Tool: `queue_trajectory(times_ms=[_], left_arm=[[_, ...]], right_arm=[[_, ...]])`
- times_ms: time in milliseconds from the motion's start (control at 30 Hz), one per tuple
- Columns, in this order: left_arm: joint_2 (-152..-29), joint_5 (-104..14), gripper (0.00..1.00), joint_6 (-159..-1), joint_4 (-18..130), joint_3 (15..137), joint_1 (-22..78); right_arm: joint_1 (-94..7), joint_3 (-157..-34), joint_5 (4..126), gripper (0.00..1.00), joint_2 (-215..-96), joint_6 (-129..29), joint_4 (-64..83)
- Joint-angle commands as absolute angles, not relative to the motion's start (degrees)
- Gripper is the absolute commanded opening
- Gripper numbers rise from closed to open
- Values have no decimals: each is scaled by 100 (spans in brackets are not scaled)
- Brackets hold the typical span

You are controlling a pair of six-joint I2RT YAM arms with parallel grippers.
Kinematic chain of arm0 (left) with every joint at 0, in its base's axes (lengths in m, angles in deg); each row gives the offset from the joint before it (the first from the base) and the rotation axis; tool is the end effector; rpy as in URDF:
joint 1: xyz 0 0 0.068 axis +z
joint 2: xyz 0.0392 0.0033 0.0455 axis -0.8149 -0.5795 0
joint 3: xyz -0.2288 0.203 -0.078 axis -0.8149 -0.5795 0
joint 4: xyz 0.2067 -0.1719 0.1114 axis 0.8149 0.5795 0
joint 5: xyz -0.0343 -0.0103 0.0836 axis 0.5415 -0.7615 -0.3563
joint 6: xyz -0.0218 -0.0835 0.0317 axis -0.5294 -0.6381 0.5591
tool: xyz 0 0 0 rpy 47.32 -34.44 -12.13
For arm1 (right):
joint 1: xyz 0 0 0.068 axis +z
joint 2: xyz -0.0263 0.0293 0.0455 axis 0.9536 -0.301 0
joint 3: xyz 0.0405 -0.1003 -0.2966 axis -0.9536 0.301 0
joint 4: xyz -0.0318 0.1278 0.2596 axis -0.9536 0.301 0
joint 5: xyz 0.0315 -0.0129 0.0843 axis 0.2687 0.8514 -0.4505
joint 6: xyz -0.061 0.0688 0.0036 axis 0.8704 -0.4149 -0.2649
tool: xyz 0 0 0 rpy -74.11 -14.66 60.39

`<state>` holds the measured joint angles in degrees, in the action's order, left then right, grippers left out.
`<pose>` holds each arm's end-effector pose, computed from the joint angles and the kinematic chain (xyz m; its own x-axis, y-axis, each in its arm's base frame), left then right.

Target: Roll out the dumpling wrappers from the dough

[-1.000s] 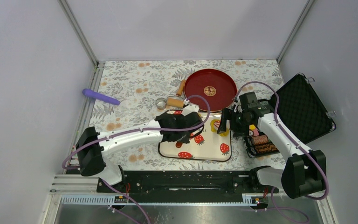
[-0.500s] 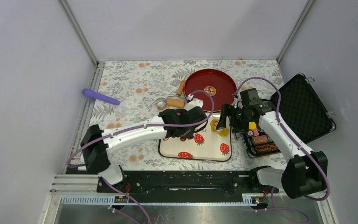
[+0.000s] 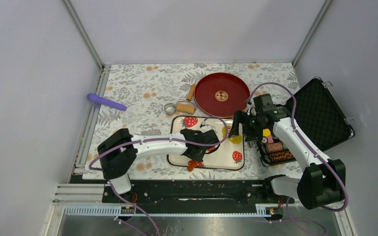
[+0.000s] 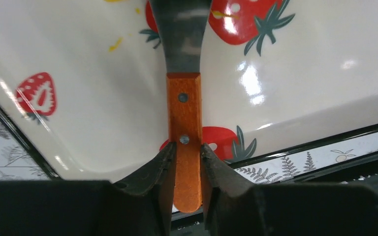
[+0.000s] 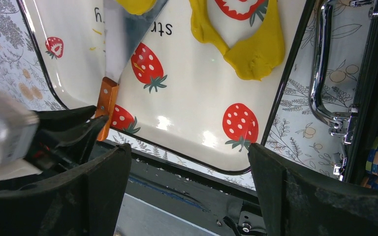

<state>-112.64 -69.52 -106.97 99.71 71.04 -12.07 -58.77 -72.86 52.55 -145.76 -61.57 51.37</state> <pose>0.1710 -0.3379 0.1834 -0.8229 0.3982 -0.4054 0.4282 0.9035 0.0182 0.2619 0.0932 0.2420 -0.9283 0.0801 -0.3632 -0.0951 0.8929 0.4400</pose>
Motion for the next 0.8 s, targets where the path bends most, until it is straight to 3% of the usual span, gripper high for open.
queue_trajectory(times_ms=[0, 133, 400, 767], left_arm=[[-11466, -6577, 0, -10877, 9467, 6954, -1283], [-11688, -6455, 1, -10909, 9423, 6970, -1285], [-11657, -6534, 36, -10968, 9543, 6985, -1221], [-11090, -7008, 53, -10973, 9679, 6777, -1226]], right_arm=[[-5894, -7259, 5235, 96, -14559, -6135, 5218], [-5895, -7248, 5227, 96, -14559, -6123, 5221], [-5895, -7231, 5209, 96, -14546, -6117, 5228], [-5895, -7187, 5164, 96, -14593, -6090, 5228]])
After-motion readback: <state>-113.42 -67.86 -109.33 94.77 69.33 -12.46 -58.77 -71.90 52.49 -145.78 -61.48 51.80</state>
